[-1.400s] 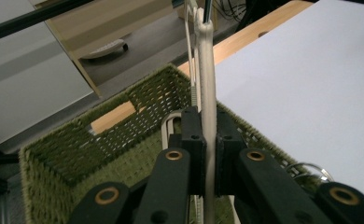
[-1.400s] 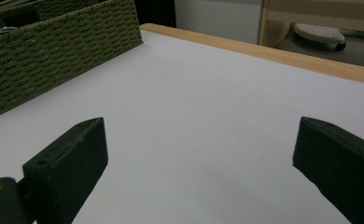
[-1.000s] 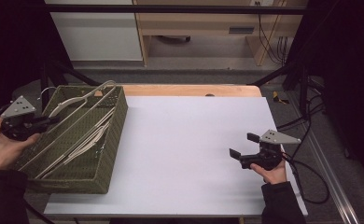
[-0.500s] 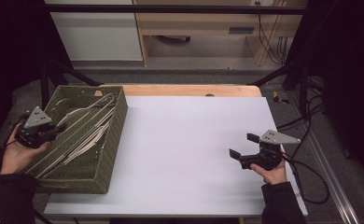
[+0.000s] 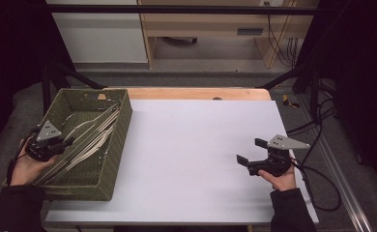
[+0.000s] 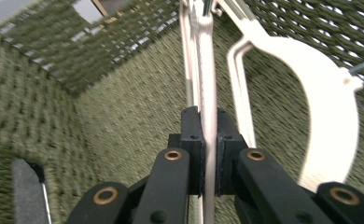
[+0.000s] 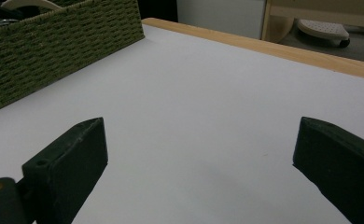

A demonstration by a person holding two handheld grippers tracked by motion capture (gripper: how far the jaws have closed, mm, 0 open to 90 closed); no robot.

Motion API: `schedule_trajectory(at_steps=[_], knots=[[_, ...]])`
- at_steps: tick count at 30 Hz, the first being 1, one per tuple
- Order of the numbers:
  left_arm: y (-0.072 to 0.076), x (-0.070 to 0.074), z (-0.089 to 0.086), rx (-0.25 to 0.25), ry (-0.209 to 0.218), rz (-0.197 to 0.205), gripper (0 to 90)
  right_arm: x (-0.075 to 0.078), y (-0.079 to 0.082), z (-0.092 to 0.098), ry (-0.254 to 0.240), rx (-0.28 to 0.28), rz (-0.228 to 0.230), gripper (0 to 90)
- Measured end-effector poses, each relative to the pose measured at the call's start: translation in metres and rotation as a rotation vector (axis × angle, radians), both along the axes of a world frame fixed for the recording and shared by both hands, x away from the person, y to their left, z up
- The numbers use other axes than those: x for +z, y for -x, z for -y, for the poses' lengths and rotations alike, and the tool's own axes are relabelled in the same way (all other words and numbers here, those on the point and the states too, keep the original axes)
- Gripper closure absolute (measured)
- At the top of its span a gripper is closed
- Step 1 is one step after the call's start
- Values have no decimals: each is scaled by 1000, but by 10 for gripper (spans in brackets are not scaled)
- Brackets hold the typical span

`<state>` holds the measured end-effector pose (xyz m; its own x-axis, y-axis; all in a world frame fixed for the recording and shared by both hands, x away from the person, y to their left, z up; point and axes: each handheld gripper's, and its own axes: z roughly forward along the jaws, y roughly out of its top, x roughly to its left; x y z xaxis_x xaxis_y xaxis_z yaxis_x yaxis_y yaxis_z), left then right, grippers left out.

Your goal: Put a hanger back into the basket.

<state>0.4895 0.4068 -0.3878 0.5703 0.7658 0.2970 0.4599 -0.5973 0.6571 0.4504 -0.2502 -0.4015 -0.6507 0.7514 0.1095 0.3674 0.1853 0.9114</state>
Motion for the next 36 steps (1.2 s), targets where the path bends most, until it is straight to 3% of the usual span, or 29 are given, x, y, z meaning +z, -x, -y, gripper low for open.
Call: schedule_trajectory(at_steps=[1, 2, 5, 13, 19, 24, 27, 28, 30, 36], knots=[[0, 0, 1, -5, 1, -15, 817, 0, 0, 0, 0, 1, 2, 38], [1, -3, 3, 1, 37, -29, 803, 0, 0, 0, 1, 2, 1, 38], [2, -4, 6, -7, 61, -68, 745, 0, 0, 0, 5, 5, 1, 38], [10, -2, 12, -36, 84, -89, 541, 0, 0, -1, 1, 3, 0, 38], [17, 5, 18, -66, 105, -47, 462, 1, 1, 0, 2, 8, 4, 38], [25, 22, 27, -110, 94, -6, 402, 1, 1, 0, -2, 3, 6, 38], [31, 33, 35, -117, 152, 42, 377, 2, 2, 1, -7, 2, 3, 38], [33, 37, 40, -117, 195, 72, 365, 2, 2, 1, -8, 2, 5, 37], [37, 44, 46, -120, 231, 96, 319, 2, 2, 1, -9, 1, 9, 37], [50, 61, 75, -144, 399, 178, 185, 4, 3, 2, -24, -1, 13, 31]])
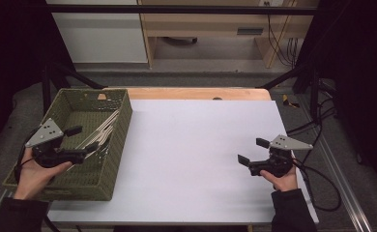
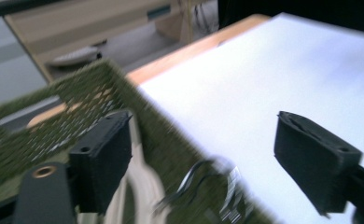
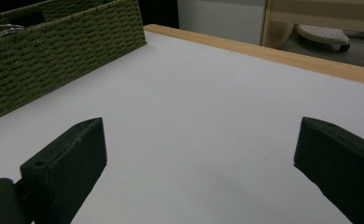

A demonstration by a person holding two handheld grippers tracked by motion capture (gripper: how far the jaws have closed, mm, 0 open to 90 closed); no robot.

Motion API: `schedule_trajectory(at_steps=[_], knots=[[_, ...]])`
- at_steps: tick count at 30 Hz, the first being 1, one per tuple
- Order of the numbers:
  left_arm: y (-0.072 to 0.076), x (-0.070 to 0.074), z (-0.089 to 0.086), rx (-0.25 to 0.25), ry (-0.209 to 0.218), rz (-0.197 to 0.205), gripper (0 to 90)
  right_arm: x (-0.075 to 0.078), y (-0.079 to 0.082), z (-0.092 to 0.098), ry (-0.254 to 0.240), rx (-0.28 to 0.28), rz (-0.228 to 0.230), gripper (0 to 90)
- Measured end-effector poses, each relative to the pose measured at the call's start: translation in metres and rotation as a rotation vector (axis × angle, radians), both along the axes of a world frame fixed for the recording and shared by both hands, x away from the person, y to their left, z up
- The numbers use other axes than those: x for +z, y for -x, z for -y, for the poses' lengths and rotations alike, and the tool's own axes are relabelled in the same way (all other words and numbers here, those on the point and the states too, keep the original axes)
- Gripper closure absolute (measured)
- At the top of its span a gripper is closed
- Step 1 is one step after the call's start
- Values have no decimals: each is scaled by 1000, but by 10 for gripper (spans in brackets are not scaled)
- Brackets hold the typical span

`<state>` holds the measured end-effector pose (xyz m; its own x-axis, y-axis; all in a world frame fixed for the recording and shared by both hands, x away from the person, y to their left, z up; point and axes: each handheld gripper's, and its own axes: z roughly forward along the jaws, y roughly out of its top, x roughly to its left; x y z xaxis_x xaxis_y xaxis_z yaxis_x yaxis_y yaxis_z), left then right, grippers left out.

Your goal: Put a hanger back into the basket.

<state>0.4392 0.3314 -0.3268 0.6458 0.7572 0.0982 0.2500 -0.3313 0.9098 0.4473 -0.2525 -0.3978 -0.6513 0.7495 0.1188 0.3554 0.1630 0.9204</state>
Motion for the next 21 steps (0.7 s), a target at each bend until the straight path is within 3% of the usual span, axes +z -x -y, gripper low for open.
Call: schedule_trajectory(at_steps=[5, 14, 21], knots=[[6, 3, 24, -21, 83, 18, 126, 2, 1, 2, -4, 6, 10, 28], [12, -11, 62, -42, 215, 32, 101, 5, 5, 7, -29, 0, 29, 22], [12, -27, 77, -44, 206, 5, 93, 7, 7, 10, -42, 4, 38, 19]])
